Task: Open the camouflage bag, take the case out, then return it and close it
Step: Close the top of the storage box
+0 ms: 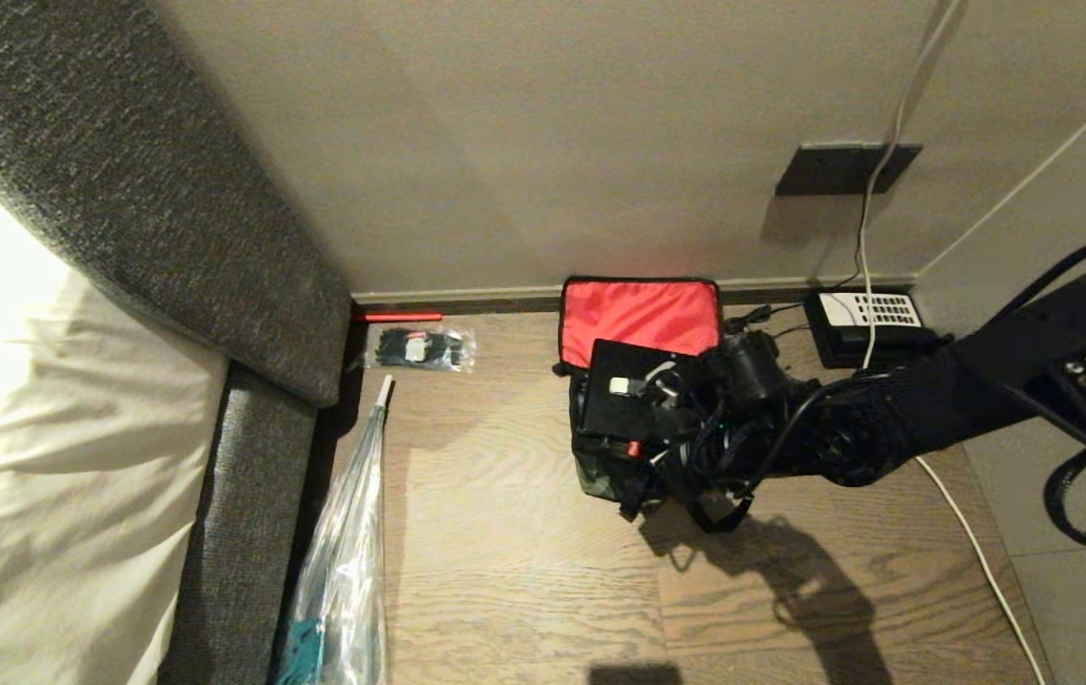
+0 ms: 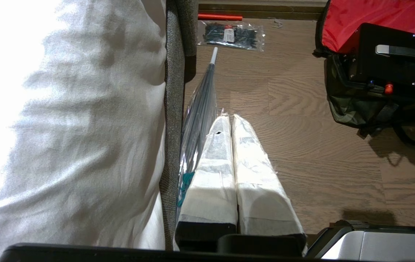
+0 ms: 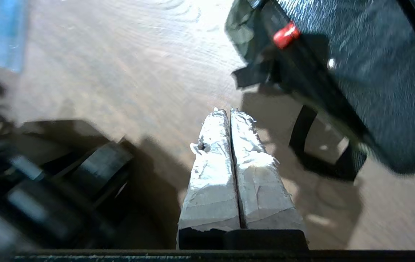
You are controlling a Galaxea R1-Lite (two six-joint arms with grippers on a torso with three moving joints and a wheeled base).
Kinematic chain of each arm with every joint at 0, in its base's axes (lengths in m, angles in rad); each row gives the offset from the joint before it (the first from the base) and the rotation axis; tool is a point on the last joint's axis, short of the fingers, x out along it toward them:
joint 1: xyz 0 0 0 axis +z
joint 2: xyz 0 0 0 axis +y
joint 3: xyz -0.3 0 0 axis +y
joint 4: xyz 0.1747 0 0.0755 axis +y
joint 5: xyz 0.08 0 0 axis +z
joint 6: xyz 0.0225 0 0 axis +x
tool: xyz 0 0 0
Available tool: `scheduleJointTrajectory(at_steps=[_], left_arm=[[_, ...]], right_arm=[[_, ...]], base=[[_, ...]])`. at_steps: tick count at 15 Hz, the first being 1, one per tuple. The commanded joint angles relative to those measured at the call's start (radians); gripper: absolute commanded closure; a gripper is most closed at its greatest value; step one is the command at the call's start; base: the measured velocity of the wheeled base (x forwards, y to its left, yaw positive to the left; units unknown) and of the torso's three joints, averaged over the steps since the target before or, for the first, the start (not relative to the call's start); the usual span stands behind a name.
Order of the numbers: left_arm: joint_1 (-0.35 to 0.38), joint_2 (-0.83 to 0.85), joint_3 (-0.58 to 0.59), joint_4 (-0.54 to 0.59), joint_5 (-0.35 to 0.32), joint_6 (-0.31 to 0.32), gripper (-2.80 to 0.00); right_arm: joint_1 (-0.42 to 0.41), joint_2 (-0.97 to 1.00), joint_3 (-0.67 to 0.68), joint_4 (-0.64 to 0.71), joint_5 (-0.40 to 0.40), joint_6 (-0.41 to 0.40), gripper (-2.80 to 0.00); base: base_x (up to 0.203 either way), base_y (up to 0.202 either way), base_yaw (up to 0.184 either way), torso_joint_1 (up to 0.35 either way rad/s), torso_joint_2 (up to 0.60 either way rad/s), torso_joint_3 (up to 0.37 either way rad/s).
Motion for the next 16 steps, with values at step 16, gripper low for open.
scheduleJointTrajectory(at_steps=[16], left_arm=[[0.000, -0.002, 0.000, 0.000, 0.001, 0.000, 0.00]], right_arm=[[-0.045, -0.428, 0.201, 0.508, 0.104, -0.268, 0.00]], base=[[0.000, 0.000, 0.000, 0.000, 0.00, 0.000]])
